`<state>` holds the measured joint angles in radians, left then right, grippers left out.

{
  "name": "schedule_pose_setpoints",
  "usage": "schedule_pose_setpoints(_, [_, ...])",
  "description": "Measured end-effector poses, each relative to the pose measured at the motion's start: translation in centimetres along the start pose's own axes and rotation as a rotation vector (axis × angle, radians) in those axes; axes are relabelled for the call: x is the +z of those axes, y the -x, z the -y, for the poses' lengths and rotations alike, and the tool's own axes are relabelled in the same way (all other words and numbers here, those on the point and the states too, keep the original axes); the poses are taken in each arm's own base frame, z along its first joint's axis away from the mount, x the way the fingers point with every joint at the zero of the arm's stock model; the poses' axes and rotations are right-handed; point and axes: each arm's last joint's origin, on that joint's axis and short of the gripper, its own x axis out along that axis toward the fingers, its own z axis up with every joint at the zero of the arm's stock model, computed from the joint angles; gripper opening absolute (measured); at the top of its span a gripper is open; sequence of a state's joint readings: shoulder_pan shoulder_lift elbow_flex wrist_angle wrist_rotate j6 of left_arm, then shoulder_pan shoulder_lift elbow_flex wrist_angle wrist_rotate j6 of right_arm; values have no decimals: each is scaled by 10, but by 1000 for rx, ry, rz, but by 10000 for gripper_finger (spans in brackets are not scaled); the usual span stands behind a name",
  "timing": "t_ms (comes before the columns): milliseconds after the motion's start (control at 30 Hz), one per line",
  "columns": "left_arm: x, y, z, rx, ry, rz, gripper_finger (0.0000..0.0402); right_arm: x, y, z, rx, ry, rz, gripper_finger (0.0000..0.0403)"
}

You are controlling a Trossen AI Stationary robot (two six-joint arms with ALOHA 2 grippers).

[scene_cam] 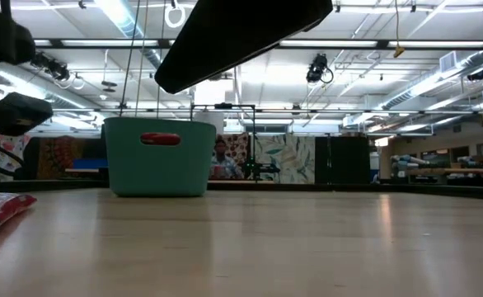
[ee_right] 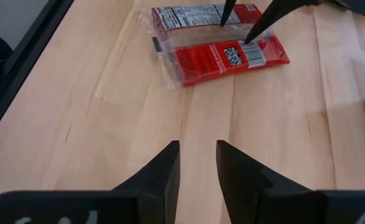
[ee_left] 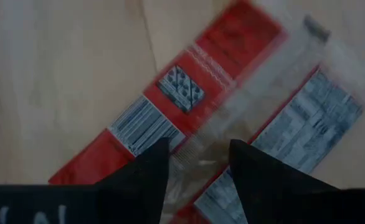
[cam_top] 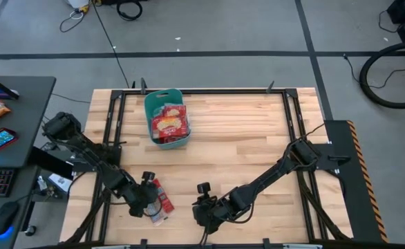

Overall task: Sort popcorn bags into baskets
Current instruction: Put the red popcorn bag into the green bin

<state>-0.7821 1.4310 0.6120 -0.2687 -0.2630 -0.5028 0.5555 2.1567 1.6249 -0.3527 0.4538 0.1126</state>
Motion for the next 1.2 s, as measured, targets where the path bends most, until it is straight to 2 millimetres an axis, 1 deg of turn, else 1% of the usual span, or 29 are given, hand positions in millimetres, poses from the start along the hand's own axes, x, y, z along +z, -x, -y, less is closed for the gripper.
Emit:
schedule_pose_setpoints(233, [-6, -14, 2, 19, -120, -76, 171, 0, 1, -1, 4, -16, 1, 109])
schedule_pose_setpoints(333, [-7, -15, 2, 20, -130, -81, 156, 0, 1, -3, 8, -13, 1, 109])
schedule_pose_setpoints(433, [-7, -15, 1, 18, -128, -82, 118, 0, 2, -4, 9, -12, 2, 109])
schedule_pose_setpoints(600, [-7, -15, 1, 12, -122, -84, 24, -1, 1, -4, 8, -12, 0, 109])
schedule_pose_setpoints(633, [-8, -15, 2, 12, -116, -83, 13, -1, 1, -4, 9, -12, 0, 109])
schedule_pose_setpoints(767, [-1, -10, 3, 17, -115, -64, 6, -1, 2, -4, 12, -11, -1, 109])
schedule_pose_setpoints(933, [16, 4, 7, 15, -122, -43, 3, -2, 2, -6, 13, -2, -13, 109])
schedule_pose_setpoints(1033, [19, 9, 6, 54, -101, -87, 3, -6, 4, -8, 3, 14, -42, 109])
schedule_pose_setpoints(1200, [29, 18, 8, 95, -100, -81, 2, -14, 8, -12, -52, 31, -99, 109])
